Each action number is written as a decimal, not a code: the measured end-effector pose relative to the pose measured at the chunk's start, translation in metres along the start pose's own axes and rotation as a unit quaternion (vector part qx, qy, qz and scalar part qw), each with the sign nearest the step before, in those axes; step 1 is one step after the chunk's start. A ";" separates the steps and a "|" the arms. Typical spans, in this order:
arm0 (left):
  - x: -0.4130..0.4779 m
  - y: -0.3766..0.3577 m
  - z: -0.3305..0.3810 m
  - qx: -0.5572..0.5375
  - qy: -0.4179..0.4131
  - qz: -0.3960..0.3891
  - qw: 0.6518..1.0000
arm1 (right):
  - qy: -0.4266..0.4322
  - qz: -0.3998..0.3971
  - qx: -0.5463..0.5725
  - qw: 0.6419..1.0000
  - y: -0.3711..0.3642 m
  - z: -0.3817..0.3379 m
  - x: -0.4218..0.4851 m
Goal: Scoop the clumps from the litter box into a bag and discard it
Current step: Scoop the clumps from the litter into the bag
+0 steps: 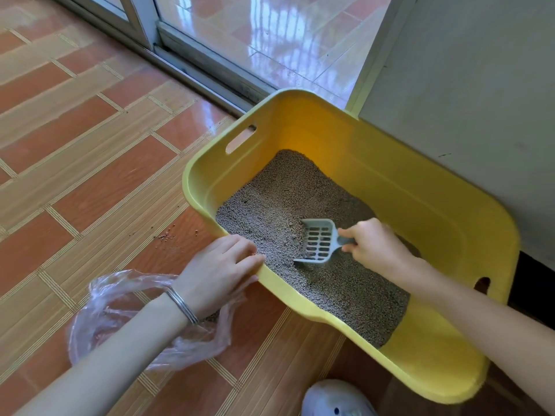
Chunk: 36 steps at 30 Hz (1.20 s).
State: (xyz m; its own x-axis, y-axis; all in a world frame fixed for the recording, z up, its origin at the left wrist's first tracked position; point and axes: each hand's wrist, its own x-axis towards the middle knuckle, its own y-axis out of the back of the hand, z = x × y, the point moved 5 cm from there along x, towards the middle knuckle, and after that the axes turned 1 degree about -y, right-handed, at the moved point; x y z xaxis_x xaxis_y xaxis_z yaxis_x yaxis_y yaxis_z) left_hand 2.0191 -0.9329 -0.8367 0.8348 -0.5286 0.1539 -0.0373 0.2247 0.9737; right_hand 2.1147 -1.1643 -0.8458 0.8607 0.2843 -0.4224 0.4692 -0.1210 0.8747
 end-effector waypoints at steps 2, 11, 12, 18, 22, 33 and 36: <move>0.000 0.000 -0.001 -0.006 0.004 -0.001 1.000 | -0.002 0.006 0.041 0.999 -0.003 -0.011 0.012; 0.003 -0.003 0.000 -0.038 0.001 0.026 0.999 | 0.012 0.072 0.129 0.989 -0.001 -0.061 0.043; 0.003 -0.004 -0.001 -0.043 0.001 0.021 0.999 | 0.011 0.080 0.136 0.987 -0.002 -0.067 0.045; 0.005 -0.006 -0.005 -0.071 0.004 0.002 0.997 | -0.021 0.098 0.217 0.971 -0.013 -0.073 0.040; 0.003 -0.007 -0.005 -0.069 -0.005 0.013 0.997 | -0.017 0.110 0.244 0.963 -0.007 -0.064 0.036; 0.005 0.002 -0.003 -0.067 0.003 0.005 0.998 | -0.023 0.084 0.112 0.990 0.011 -0.011 0.014; 0.006 0.002 -0.003 -0.063 0.004 0.011 0.998 | -0.038 0.069 0.035 0.996 0.014 -0.023 0.017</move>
State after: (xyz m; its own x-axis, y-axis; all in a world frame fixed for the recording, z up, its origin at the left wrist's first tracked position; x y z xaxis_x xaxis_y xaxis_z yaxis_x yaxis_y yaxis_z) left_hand 2.0258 -0.9330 -0.8342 0.8390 -0.5156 0.1737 0.0130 0.3383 0.9410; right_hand 2.1311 -1.1392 -0.8349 0.9291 0.1882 -0.3183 0.3559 -0.2209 0.9080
